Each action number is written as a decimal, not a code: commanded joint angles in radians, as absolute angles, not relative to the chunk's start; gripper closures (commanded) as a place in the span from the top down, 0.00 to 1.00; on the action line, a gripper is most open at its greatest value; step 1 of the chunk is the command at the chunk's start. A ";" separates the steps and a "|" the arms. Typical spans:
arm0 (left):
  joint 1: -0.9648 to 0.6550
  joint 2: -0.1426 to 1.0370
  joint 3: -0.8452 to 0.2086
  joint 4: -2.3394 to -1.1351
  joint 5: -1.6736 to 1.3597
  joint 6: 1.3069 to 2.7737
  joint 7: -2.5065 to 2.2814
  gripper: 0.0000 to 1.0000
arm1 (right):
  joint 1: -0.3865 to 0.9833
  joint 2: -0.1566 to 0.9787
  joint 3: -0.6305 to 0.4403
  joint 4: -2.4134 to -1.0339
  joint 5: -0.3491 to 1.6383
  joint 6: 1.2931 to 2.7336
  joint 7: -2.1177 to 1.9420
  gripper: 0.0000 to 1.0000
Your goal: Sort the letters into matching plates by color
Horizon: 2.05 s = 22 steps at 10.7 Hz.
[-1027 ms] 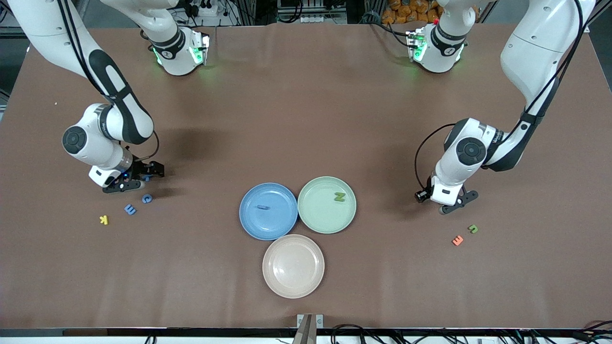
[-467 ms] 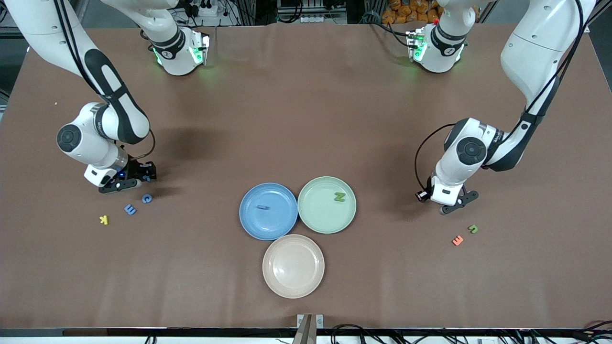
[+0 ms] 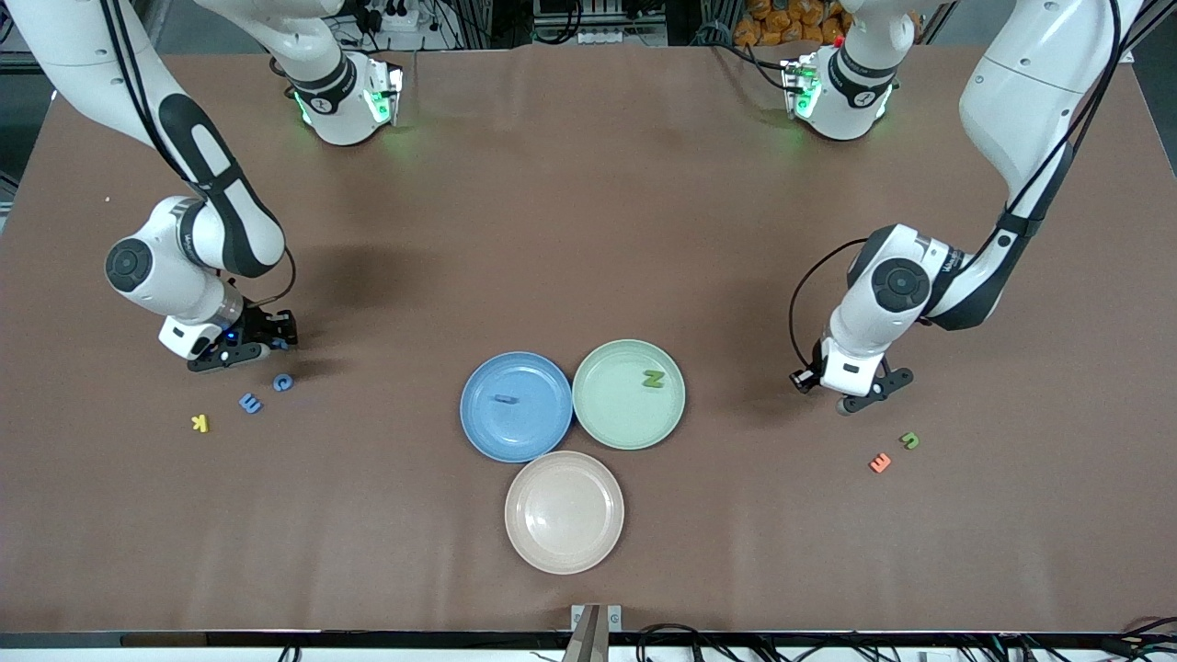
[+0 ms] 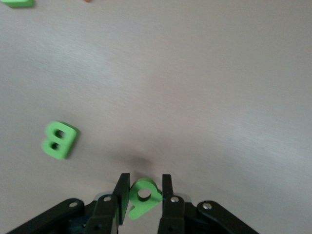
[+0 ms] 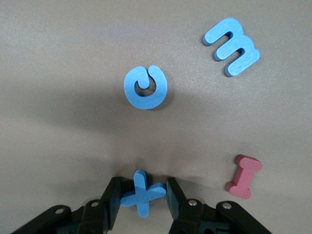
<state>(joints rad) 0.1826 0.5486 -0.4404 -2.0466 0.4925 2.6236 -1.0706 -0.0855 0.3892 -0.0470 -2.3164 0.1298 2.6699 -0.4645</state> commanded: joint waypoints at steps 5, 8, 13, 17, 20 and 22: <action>0.065 0.552 -0.551 -1.918 0.495 2.618 -1.428 0.00 | -0.109 0.373 -0.034 -2.353 0.120 2.694 -0.483 0.29; -0.049 0.636 -0.551 -1.783 0.486 2.619 -1.540 0.00 | -0.109 0.368 -0.032 -2.350 0.120 2.691 -0.483 0.28; -0.188 0.706 -0.520 -1.683 0.479 2.619 -1.624 0.00 | -0.095 0.348 -0.026 -2.336 0.133 2.677 -0.444 0.27; -0.402 0.707 -0.327 -1.660 0.479 2.619 -1.727 0.28 | -0.086 0.341 0.021 -2.306 0.135 2.643 -0.319 0.27; -0.414 0.707 -0.307 -1.663 0.508 2.617 -1.710 1.00 | -0.031 0.345 0.058 -2.267 0.135 2.642 -0.163 0.27; -0.400 0.703 -0.307 -1.666 0.509 2.614 -1.683 1.00 | 0.036 0.354 0.072 -2.221 0.135 2.642 -0.022 0.27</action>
